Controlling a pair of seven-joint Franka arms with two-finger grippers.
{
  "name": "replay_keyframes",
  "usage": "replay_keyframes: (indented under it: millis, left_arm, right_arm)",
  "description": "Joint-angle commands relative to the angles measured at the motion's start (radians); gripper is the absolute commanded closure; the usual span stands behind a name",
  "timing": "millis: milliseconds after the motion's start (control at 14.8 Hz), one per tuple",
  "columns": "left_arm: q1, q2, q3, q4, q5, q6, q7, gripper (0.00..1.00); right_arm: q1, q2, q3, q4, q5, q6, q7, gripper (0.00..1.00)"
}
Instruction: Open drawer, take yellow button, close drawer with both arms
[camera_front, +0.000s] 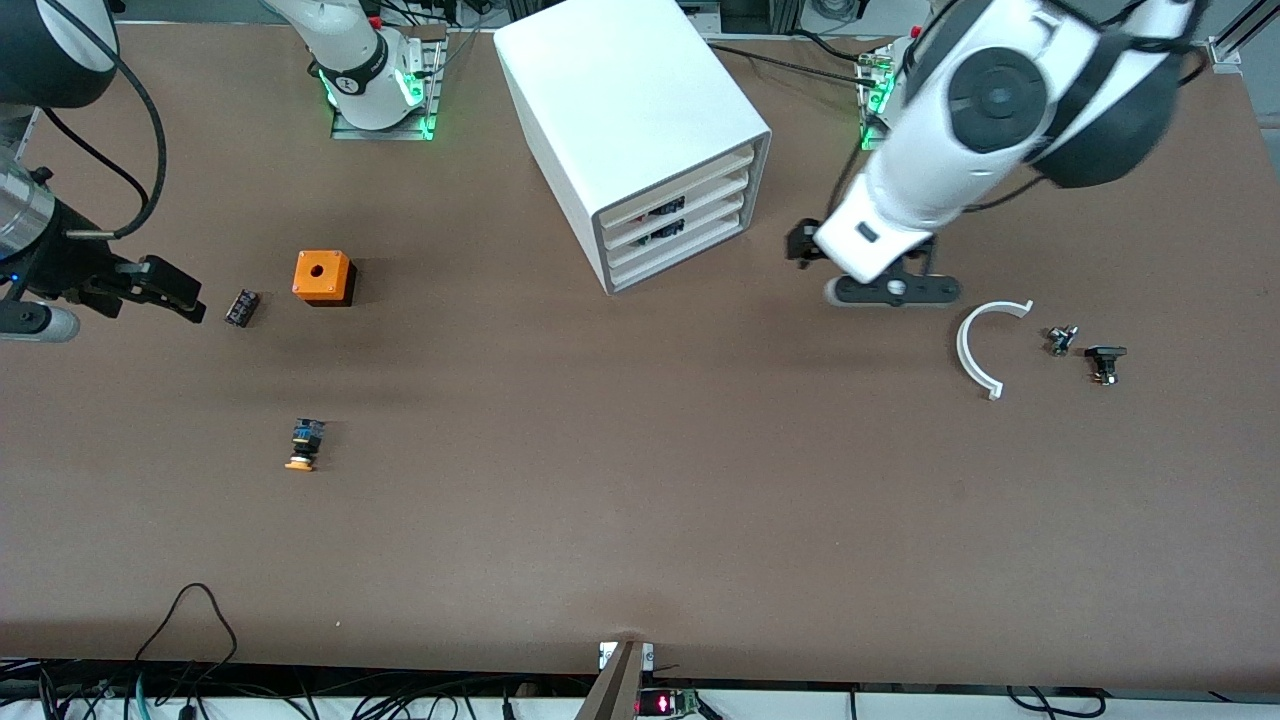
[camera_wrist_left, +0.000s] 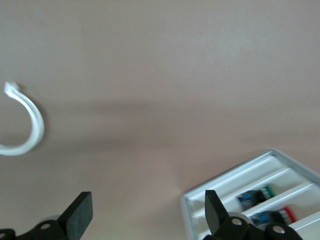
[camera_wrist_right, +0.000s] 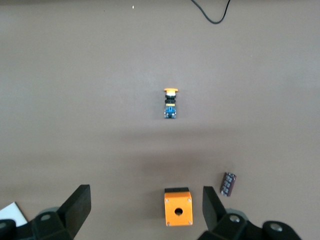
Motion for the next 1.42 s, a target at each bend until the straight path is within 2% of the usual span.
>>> replay_keyframes:
  millis: [0,67,270,472,607,1011,1348]
  left_arm:
    - [0.015,-0.105,0.109,-0.016,-0.028,-0.017,0.28,0.01]
    - [-0.02,-0.131,0.186,-0.019,-0.062,-0.017,0.35,0.01]
    - [-0.21,-0.172,0.508,-0.06,-0.117,-0.016,0.57,0.01]
    - [-0.35,-0.237,0.743,-0.146,-0.122,0.015,0.63,0.0]
    - [-0.376,-0.266,0.785,-0.172,-0.149,0.031,0.636,0.01]
    - [-0.352,-0.268,0.785,-0.159,-0.142,0.045,0.583,0.01]
    - [-0.321,-0.277,0.787,-0.151,-0.139,-0.017,0.567,0.0]
  right_arm:
    - [0.006,-0.045,-0.005,-0.017,0.014,-0.036,0.012,0.01]
    - [0.008,-0.052,-0.003,-0.017,0.014,-0.038,0.012,0.01]
    - [0.008,-0.068,0.001,-0.017,0.014,-0.046,0.012,0.01]
    - [0.008,-0.083,0.003,-0.017,0.014,-0.056,0.007,0.01]
    - [0.009,-0.083,0.005,-0.014,0.012,-0.069,-0.004,0.01]
    - [0.011,-0.088,0.023,-0.014,0.014,-0.09,-0.007,0.01]
    - [0.011,-0.086,0.021,-0.007,0.018,-0.089,0.005,0.01]
